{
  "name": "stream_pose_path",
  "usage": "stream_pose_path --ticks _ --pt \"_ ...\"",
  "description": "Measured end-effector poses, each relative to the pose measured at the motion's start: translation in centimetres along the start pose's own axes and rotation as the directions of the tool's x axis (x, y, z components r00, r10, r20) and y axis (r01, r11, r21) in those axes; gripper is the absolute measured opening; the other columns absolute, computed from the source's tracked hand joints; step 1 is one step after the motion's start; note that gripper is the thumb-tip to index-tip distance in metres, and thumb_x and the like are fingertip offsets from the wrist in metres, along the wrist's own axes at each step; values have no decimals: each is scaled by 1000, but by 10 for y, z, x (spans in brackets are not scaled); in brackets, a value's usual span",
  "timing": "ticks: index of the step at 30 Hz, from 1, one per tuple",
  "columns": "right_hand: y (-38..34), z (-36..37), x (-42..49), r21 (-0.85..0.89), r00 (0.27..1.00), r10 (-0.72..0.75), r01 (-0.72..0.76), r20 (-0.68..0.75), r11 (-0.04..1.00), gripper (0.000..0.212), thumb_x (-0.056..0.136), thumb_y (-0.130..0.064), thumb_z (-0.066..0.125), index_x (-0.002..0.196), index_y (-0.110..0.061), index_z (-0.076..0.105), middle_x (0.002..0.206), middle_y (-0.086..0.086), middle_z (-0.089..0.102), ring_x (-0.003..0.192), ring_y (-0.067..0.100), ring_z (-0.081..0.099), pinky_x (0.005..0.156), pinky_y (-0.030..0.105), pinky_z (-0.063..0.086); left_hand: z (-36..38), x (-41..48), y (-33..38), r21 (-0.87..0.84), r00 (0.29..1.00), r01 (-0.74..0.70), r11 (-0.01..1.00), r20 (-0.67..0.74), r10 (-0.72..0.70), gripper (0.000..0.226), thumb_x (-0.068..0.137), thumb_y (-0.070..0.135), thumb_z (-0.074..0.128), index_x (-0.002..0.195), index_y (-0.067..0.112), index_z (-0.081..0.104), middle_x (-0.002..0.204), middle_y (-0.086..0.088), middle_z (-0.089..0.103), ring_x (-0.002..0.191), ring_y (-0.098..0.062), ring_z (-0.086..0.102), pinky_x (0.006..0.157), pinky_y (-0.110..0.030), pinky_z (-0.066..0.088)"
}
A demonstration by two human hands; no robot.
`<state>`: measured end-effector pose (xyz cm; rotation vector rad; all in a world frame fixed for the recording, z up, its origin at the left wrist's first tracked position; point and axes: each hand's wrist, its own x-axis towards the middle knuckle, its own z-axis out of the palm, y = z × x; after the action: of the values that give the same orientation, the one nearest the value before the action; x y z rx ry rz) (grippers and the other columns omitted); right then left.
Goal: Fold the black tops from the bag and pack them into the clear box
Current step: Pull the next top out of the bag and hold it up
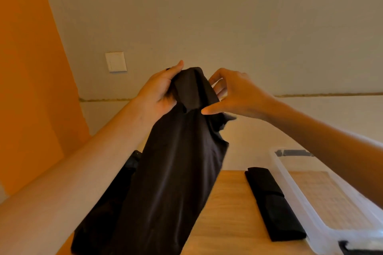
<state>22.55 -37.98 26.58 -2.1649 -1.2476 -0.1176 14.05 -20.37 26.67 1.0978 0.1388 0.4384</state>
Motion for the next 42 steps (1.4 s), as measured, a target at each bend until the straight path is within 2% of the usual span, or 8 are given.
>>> stream_pose_path --ticks 3,8,17,21,27,30,35,42 --pt "3 14 4 -36 998 -58 59 32 998 106 60 -62 86 148 -30 36 127 -13 60 114 9 59 96 28 47 -6 3 1 -117 1000 18 993 -5 -19 39 101 26 63 125 -4 63 121 -20 71 110 -28 71 98 -39 57" --pt "9 32 31 -31 946 -185 184 -264 982 18 97 -29 68 111 -17 70 102 -5 74 99 9 67 96 40 54 -10 0 7 -241 999 32 970 0 -33 47 101 23 62 136 -7 56 131 -24 66 121 -31 66 105 -41 52" --pt "-7 27 60 267 972 -91 149 -217 952 11 102 -22 62 91 -18 63 90 -1 71 88 10 66 86 31 54 -42 -6 27 -444 994 -108 889 -54 94 30 107 14 50 122 -9 60 93 -23 74 78 -28 77 63 -32 62" --pt "-8 9 65 449 983 -41 120 -181 885 13 108 -20 50 99 -14 57 86 9 75 83 19 74 87 37 61 -68 -4 21 -446 992 -93 890 -120 44 35 107 9 47 137 -7 53 127 -26 67 109 -34 72 85 -35 62" --pt "-10 -14 72 663 990 -119 140 -78 736 22 108 -15 46 88 -12 56 74 2 54 74 17 55 73 31 52 -60 -23 -3 169 957 -246 954 -114 267 49 88 -18 53 129 7 45 131 -23 61 105 -28 74 88 -31 61" --pt "-12 -22 71 771 980 -198 100 34 629 25 106 -13 42 83 -12 51 77 3 49 75 16 54 74 29 49 -44 -19 -8 773 871 -359 523 75 486 98 78 0 85 142 47 26 141 0 40 103 -14 68 76 -20 59" --pt "-6 -31 67 798 963 -216 3 160 602 25 107 -17 36 90 -8 52 81 4 56 77 16 61 80 31 52 -18 -6 -19 797 831 -480 366 281 479 21 104 25 58 121 22 70 109 8 67 96 -1 64 76 -9 45" --pt "29 -35 57 768 986 -73 -72 153 637 32 110 -19 33 91 -14 58 81 2 65 84 15 68 79 30 56 -9 6 -9 668 834 -495 556 186 519 31 110 21 45 101 -4 61 99 -24 67 85 -25 74 75 -34 62"
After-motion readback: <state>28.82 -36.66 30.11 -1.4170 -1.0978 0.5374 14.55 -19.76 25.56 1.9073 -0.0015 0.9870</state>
